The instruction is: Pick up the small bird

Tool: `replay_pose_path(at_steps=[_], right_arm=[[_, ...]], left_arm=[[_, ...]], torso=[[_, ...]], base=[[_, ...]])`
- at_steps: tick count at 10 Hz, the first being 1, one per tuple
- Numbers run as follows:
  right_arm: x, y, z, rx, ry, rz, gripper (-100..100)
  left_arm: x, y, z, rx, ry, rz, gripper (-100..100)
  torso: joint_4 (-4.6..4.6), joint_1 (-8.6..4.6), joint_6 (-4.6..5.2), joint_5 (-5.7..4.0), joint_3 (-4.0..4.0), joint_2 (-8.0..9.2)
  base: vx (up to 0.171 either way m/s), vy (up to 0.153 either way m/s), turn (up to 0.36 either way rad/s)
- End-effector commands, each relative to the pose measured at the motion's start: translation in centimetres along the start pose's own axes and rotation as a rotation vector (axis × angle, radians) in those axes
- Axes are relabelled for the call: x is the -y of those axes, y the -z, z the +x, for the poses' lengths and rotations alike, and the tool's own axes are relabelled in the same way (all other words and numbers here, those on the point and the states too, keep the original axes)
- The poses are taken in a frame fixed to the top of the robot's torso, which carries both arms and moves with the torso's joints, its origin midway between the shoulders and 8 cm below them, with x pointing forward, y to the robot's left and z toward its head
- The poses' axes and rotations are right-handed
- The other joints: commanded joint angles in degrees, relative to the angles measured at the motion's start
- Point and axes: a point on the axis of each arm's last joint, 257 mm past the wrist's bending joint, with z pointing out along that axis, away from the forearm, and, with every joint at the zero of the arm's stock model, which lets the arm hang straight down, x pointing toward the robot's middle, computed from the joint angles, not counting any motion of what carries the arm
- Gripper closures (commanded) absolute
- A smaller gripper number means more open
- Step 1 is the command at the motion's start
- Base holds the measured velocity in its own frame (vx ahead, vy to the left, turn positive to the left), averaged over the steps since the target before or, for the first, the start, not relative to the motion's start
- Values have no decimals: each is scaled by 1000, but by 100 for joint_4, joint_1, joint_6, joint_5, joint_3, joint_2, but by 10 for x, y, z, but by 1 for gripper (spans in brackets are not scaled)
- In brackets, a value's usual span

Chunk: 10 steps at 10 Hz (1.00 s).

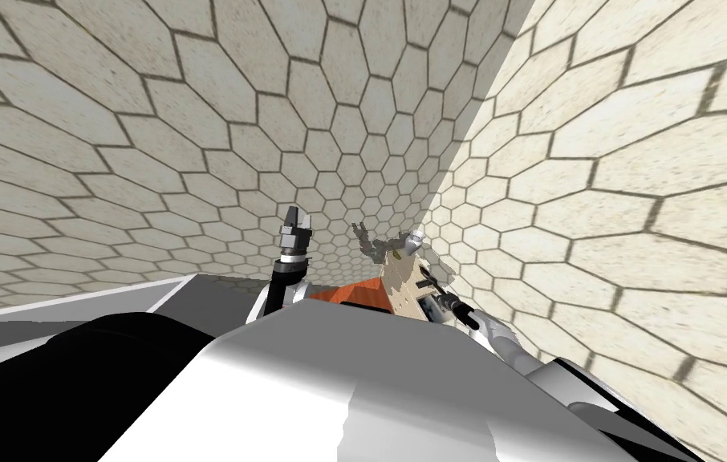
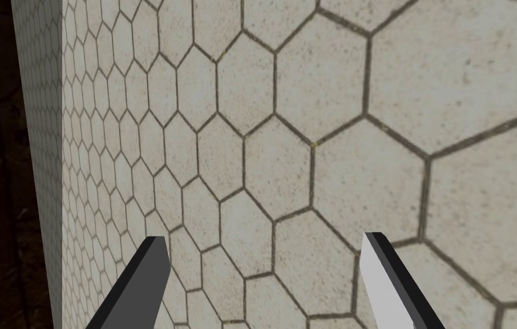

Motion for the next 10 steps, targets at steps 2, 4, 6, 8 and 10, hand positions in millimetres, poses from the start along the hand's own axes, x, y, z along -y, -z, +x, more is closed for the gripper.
replay_pose_path(at_steps=[2,4,6,8,10], right_arm=[[17,5,31,-83,57,39,-100],[24,8,46,-128,89,56,-100],[30,11,59,-167,118,71,-100],[35,14,70,-201,144,82,-100],[39,16,79,-229,167,91,-100]], left_arm=[[0,0,0,0,0,0,0],[0,0,0,0,0,0,0],[0,0,0,0,0,0,0],[0,0,0,0,0,0,0],[0,0,0,0,0,0,0]], torso=[[-2,-1,0,1,-6,-11],[-1,-2,1,-1,-1,-1],[4,-9,3,-2,11,21],[3,-11,4,-2,9,16],[2,-6,3,-1,6,12]], base=[[109,31,70],[67,27,52],[32,7,30],[56,11,55],[61,19,42]])
